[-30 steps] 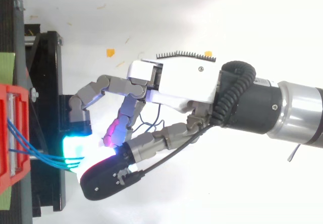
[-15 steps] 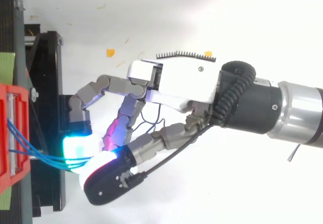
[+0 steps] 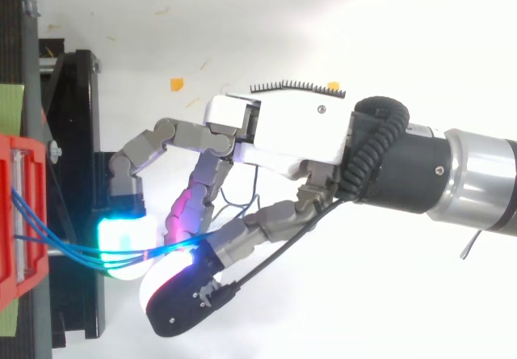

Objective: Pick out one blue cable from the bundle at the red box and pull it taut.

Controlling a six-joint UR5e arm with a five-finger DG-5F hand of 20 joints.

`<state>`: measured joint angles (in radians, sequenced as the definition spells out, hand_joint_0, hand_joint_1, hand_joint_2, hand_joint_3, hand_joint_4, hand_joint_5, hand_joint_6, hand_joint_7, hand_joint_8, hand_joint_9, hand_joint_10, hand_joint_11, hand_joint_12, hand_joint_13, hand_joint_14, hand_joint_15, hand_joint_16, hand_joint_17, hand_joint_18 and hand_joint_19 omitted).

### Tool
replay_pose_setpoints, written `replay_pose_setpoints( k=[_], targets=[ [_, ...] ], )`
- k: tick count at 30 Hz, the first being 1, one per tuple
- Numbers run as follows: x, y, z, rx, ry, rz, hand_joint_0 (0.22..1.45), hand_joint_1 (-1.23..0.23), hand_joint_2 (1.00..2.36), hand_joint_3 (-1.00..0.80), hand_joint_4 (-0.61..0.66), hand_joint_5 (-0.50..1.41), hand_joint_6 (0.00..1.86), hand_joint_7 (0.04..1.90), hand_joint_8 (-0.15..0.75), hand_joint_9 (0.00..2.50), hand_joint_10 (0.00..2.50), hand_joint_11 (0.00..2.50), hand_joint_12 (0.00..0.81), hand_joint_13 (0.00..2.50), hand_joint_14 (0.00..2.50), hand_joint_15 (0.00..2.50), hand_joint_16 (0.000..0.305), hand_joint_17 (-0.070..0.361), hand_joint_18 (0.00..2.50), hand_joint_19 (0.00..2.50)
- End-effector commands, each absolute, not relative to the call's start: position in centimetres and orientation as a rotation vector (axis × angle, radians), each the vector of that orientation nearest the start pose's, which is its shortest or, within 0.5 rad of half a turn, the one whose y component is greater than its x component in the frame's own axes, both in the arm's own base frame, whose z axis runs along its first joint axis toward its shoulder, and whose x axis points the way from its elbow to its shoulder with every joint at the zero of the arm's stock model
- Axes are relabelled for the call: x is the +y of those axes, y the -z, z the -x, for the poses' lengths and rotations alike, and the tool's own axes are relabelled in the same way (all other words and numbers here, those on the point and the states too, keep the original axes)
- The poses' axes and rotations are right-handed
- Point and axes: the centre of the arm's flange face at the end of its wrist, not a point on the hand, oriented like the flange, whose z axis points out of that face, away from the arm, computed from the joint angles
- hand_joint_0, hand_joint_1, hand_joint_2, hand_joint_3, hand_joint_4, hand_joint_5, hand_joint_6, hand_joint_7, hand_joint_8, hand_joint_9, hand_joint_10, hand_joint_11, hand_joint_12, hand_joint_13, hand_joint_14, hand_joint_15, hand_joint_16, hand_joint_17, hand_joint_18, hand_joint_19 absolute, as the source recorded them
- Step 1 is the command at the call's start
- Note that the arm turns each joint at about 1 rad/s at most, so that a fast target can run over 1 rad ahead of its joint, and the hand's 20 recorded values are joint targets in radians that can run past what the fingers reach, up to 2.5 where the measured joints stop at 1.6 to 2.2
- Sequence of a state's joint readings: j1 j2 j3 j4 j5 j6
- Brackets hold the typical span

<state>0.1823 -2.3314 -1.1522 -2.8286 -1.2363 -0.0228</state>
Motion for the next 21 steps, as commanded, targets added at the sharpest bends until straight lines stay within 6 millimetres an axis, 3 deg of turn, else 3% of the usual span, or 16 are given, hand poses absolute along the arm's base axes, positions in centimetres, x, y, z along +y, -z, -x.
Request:
replay_pose_setpoints(
  k=[1,5,9,11,16,21],
  targets=[
    [-2.64,-23.62,-77.11,1.133,-1.061,-1.278,0.54,-0.85,1.0,-0.5,0.01,-0.07,0.9,0.97,0.294,1.44,0.04,0.93,0.376,1.13,0.03,0.67,0.053,0.119,0.95,0.66],
    [-2.65,-23.58,-77.07,1.137,-1.057,-1.28,0.48,-0.78,1.0,-0.5,0.03,-0.07,0.87,0.93,0.303,1.43,0.04,0.91,0.398,1.14,0.03,0.66,0.057,0.128,0.96,0.66],
    [-2.73,-23.56,-77.05,1.14,-1.059,-1.28,0.55,-0.63,1.0,-0.5,0.03,-0.08,0.86,0.96,0.295,1.42,0.04,0.92,0.386,1.11,0.03,0.68,0.054,0.121,0.91,0.68],
    [-2.6,-23.68,-77.05,1.142,-1.061,-1.277,0.58,-0.64,1.0,-0.5,0.02,-0.08,0.86,0.94,0.291,1.4,0.04,0.91,0.385,1.1,0.03,0.67,0.053,0.12,0.9,0.69],
    [-2.6,-23.55,-77.04,1.144,-1.061,-1.28,0.59,-0.72,1.02,-0.23,0.0,-0.09,0.89,0.95,0.305,1.38,0.04,0.92,0.383,1.08,0.02,0.67,0.054,0.121,0.88,0.69],
    [-2.68,-23.64,-77.0,1.147,-1.062,-1.279,0.59,-0.79,1.01,-0.1,0.02,-0.08,0.9,0.97,0.342,1.42,0.03,0.89,0.427,1.12,0.02,0.64,0.064,0.143,0.97,0.63]
  ],
)
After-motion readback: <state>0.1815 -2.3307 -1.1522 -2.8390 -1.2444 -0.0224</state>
